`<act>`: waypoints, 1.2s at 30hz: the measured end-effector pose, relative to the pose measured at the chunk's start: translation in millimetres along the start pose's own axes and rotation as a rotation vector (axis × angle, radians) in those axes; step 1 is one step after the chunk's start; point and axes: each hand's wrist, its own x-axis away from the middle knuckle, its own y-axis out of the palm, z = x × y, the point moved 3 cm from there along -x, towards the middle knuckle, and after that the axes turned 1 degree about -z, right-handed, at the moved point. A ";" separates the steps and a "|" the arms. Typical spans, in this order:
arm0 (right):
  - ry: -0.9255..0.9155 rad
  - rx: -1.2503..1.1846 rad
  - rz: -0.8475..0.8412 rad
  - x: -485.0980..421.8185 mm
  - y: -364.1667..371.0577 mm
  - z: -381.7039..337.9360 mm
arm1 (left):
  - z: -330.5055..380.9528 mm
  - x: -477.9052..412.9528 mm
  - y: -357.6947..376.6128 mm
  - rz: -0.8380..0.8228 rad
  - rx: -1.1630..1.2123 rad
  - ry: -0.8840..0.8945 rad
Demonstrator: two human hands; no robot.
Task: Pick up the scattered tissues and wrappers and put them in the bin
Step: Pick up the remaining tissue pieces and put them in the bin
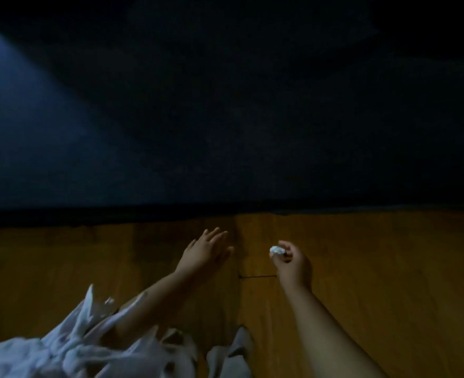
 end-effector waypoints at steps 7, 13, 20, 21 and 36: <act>-0.265 0.058 -0.208 107.2 47.5 -86.0 | -66.2 124.0 -51.5 0.148 0.086 -0.155; -0.396 0.017 -0.303 212.1 108.6 -108.8 | -140.3 233.9 -44.9 0.255 0.139 -0.234; -0.377 -0.043 -0.409 353.0 202.0 -85.7 | -239.9 386.6 -22.7 0.306 0.166 -0.325; -0.377 -0.029 -0.435 370.9 215.1 -82.8 | -252.9 404.2 -22.8 0.327 0.164 -0.345; -0.482 0.137 -0.559 422.3 364.7 -143.5 | -395.5 423.8 -90.9 0.340 0.209 -0.480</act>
